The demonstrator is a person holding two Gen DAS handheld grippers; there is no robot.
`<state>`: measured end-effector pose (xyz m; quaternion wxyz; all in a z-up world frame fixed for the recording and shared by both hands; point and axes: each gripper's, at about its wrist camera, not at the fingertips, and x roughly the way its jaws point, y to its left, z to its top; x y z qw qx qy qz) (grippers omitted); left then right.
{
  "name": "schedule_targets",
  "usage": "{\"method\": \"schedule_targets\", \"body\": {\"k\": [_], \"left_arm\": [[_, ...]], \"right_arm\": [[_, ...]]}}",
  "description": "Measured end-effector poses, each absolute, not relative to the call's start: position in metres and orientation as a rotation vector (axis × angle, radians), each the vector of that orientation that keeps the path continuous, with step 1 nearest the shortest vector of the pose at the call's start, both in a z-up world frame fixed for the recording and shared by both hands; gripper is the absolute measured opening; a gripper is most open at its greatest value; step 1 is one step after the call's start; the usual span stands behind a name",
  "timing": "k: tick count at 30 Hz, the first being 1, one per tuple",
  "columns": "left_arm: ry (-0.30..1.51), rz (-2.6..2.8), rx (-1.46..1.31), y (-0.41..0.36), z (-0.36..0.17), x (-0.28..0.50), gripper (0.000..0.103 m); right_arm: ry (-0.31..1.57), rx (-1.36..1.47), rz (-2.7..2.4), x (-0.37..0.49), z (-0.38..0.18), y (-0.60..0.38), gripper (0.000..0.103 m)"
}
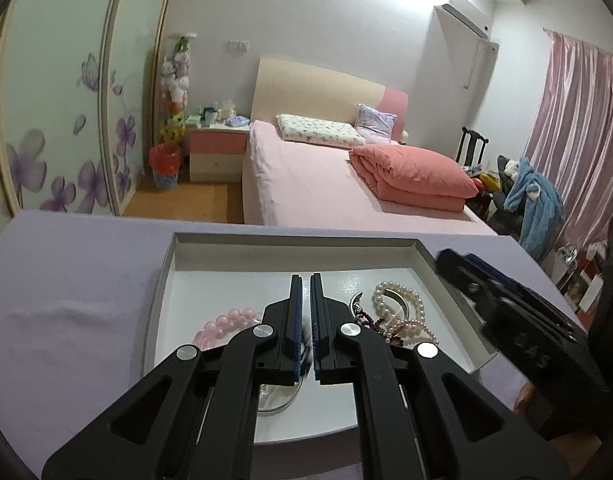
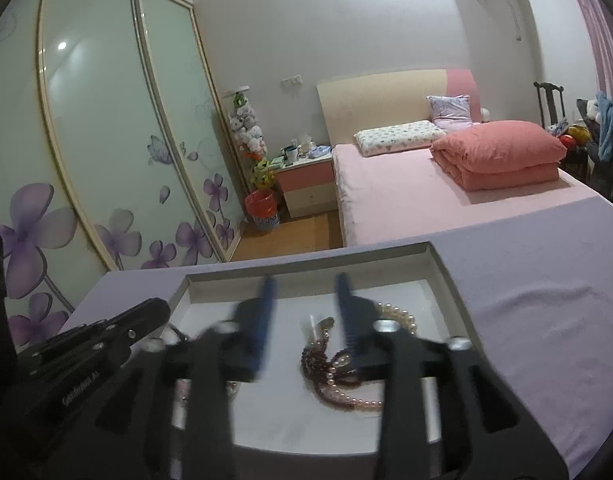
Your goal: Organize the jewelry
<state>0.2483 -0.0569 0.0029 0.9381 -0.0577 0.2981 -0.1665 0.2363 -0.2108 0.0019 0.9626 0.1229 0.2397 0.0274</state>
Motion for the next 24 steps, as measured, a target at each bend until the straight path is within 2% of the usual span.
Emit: {"method": "schedule_targets", "body": {"k": [1,4,6,10,13,15,16,18,20,24], "left_arm": [[0.613,-0.333,-0.13,-0.052,0.003,0.247,0.007],[0.62,-0.317,-0.157,-0.041,0.005,0.249,0.018],[0.615,-0.302,-0.165,-0.036,0.007,0.246,0.031],[0.587,-0.281,-0.155,-0.026,0.015,0.228,0.037],[0.565,-0.258,-0.139,-0.018,0.019,0.214,0.047],[0.548,-0.233,-0.126,-0.011,0.021,0.198,0.059],[0.54,-0.223,-0.122,-0.009,0.021,0.193,0.062],[0.518,-0.192,-0.11,-0.003,0.022,0.175,0.079],[0.496,-0.16,-0.1,0.004,0.023,0.16,0.09],[0.463,-0.125,-0.075,0.01,0.027,0.139,0.099]], "right_arm": [[0.486,0.257,0.053,0.234,0.001,-0.214,0.04],[0.488,0.277,0.045,0.228,0.001,-0.219,0.04],[0.485,0.278,0.041,0.223,0.002,-0.22,0.04],[0.479,0.265,0.043,0.207,0.008,-0.215,0.044],[0.47,0.243,0.039,0.189,0.014,-0.21,0.054],[0.469,0.229,0.037,0.176,0.017,-0.208,0.066],[0.466,0.224,0.038,0.166,0.019,-0.206,0.07],[0.461,0.217,0.042,0.153,0.022,-0.201,0.09],[0.46,0.2,0.039,0.138,0.023,-0.197,0.098],[0.472,0.168,0.02,0.118,0.026,-0.191,0.099]]}}
